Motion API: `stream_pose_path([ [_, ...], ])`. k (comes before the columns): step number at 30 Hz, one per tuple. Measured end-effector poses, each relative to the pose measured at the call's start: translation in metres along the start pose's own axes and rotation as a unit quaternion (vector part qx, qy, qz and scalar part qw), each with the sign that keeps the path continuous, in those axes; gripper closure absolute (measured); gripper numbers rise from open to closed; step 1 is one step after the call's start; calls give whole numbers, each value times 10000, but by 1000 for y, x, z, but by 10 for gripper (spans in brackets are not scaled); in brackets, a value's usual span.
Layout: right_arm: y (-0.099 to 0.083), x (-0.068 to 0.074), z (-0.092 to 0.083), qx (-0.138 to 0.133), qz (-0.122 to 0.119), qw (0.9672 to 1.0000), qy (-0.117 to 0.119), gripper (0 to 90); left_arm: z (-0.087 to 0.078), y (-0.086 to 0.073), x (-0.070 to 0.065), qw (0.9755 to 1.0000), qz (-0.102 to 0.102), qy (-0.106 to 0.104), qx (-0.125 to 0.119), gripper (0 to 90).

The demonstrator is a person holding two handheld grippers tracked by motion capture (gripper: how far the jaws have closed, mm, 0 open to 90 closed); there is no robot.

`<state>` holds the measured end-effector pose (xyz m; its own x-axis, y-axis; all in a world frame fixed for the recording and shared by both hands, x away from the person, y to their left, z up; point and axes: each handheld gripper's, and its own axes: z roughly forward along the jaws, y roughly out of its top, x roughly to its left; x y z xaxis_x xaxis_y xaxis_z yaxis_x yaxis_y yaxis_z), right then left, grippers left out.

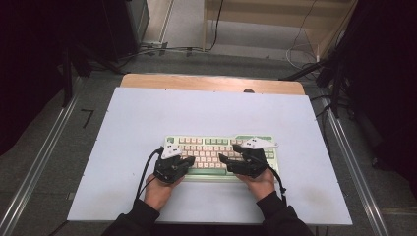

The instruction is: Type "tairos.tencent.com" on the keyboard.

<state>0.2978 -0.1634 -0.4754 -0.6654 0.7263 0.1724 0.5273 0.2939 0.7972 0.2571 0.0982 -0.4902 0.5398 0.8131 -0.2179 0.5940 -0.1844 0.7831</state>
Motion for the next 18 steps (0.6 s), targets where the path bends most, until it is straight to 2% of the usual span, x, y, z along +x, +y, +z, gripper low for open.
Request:
stream_pose_path([
  [18, -1, -1, -1, 21, 18, 10000, -15, 315, 7, -2, -1, 9998, 42, 18, 200, 896],
])
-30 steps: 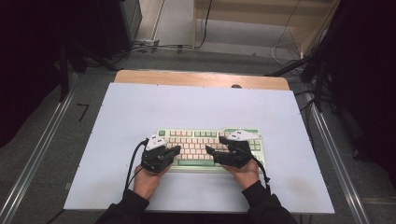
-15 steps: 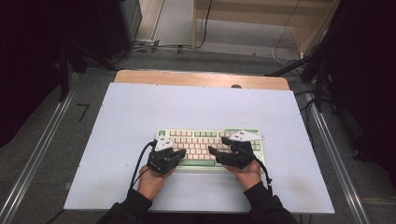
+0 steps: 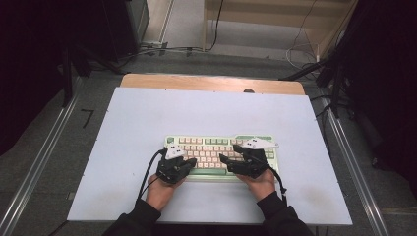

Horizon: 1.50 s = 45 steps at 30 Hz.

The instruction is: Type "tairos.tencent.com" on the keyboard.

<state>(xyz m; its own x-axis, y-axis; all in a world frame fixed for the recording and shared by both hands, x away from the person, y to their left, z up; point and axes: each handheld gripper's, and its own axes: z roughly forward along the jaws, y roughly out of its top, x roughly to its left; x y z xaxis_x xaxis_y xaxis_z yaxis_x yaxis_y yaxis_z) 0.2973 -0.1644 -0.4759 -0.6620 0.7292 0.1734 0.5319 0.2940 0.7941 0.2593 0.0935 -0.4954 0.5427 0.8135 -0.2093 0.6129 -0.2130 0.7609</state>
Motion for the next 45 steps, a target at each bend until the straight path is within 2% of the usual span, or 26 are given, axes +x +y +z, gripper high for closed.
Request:
stream_pose_path([
  [4, 0, 1, 1, 4, -13, 10000, 21, 316, -1, 0, 2, 9999, -90, -55, -59, 897],
  [11, 0, 1, 0, -1, 4, 10000, 23, 316, -8, 3, 8, 9989, -299, -73, -354, 870],
  [12, 0, 1, 0, -4, 5, 10000, 26, 316, -9, 3, 10, 9986, -324, -68, -409, 852],
  [18, 0, 1, 0, -2, -11, 10000, 26, 316, -12, 4, 13, 9976, -381, -6, -580, 618],
  [25, -1, 1, 1, 9, -23, 10000, 27, 316, -12, 5, 16, 9971, -385, 118, -650, 530],
  [31, -1, 1, 1, 13, -24, 10000, 28, 316, -12, 5, 20, 9962, -356, 357, -715, 474],
  [36, -1, 1, 1, 23, -30, 10000, 29, 316, -13, 6, 24, 9948, -403, 521, -773, 468],
  [39, -1, 1, 1, 21, -19, 10000, 30, 316, -13, 6, 27, 9944, -452, 541, -784, 479],
  [45, -1, 1, 0, 21, -9, 10000, 30, 316, -12, 9, 31, 9952, -430, 403, -777, 732],
])
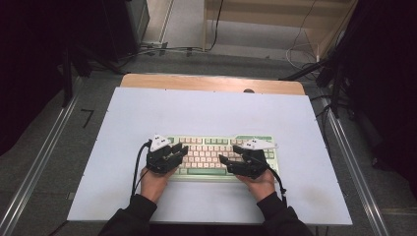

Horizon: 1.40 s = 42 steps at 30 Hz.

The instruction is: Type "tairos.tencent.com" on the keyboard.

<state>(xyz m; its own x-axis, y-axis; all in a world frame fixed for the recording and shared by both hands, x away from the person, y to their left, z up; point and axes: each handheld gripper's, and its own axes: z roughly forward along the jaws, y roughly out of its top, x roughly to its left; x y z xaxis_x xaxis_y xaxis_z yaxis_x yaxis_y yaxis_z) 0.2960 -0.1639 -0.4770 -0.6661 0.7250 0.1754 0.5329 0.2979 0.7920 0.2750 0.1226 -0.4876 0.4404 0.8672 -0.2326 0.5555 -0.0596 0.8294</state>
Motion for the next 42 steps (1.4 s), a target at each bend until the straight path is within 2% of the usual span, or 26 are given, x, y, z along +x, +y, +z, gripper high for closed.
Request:
stream_pose_path([
  [3, -1, 0, 0, 14, 6, 10000, -13, 316, 4, 1, 0, 9999, 38, -107, 118, 862],
  [5, -1, 0, 0, 21, 1, 10000, -19, 316, 6, 1, 0, 9997, 43, -145, 177, 900],
  [18, -1, 0, 0, 20, 12, 10000, -14, 318, 14, 1, -2, 9994, 96, -143, 300, 900],
  [24, -1, -1, 0, 12, 11, 10000, -16, 319, 19, 1, -7, 9989, 195, -122, 412, 900],
  [31, -2, 0, 0, 20, 12, 10000, -17, 319, 21, 0, -8, 9985, 174, -84, 512, 900],
  [36, -1, 0, -1, 7, -7, 10000, -30, 324, 19, 1, -7, 9989, 109, -169, 414, 900],
  [39, -1, -1, -2, -31, 24, 10000, -28, 331, 12, 4, -6, 9994, 84, -272, 197, 766],
  [42, -1, -1, -3, -55, 13, 10000, -27, 352, 6, 5, -6, 9997, 99, -213, 6, 631],
])
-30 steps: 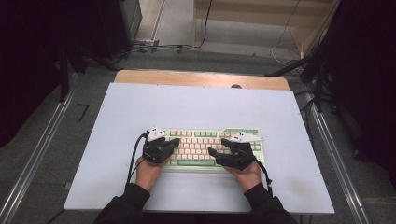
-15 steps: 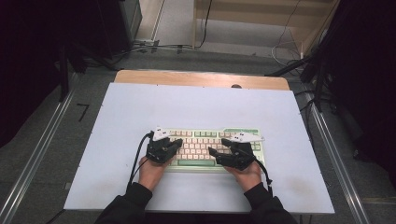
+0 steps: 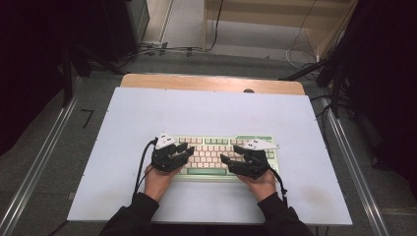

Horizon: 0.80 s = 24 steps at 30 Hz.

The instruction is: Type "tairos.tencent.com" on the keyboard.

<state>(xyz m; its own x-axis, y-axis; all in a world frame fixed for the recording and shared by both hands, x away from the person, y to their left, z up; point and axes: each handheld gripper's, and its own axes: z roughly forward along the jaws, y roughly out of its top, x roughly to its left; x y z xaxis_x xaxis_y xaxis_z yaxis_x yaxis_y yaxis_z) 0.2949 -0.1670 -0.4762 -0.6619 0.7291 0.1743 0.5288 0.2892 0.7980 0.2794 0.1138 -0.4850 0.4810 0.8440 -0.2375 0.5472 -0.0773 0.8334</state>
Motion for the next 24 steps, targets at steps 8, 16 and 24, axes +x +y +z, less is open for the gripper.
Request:
stream_pose_path([
  [8, 0, 2, -1, 10, -61, 10000, -43, 583, -11, -1, 5, 9995, -114, 187, -235, 503],
  [16, 0, 7, 2, 65, -156, 9998, 39, 851, -17, -3, 9, 9988, -178, 330, -310, 503],
  [24, 1, 14, 8, 148, -328, 9992, 191, 877, -20, -6, 10, 9985, -188, 402, -313, 503],
])
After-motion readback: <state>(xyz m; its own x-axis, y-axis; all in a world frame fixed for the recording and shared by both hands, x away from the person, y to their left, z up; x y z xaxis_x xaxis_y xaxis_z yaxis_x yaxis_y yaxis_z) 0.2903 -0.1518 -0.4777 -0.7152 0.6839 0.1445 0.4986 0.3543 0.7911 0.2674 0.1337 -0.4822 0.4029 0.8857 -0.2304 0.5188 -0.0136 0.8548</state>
